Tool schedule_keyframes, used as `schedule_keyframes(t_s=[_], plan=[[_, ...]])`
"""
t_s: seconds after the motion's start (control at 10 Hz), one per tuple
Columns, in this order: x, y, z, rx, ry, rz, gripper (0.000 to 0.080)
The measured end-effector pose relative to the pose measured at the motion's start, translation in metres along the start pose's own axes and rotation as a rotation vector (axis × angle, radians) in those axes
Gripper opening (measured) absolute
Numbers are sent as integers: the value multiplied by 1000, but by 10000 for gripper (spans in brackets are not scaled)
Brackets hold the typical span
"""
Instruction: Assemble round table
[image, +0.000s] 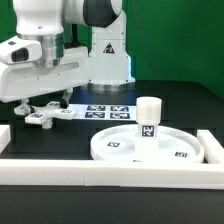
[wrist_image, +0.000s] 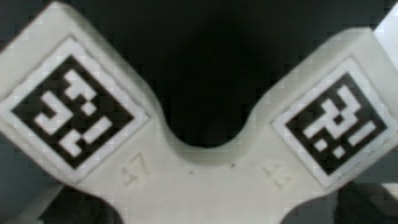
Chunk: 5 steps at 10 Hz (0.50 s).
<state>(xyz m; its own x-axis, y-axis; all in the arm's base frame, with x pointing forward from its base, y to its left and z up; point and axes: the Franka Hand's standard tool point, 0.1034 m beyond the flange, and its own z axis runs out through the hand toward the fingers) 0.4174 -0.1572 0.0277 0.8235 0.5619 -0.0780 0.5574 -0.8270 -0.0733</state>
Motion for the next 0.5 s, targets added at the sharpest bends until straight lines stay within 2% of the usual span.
schedule_keyframes(t_s=[0.5], plan=[[2, 3, -1, 12, -6, 28, 649]])
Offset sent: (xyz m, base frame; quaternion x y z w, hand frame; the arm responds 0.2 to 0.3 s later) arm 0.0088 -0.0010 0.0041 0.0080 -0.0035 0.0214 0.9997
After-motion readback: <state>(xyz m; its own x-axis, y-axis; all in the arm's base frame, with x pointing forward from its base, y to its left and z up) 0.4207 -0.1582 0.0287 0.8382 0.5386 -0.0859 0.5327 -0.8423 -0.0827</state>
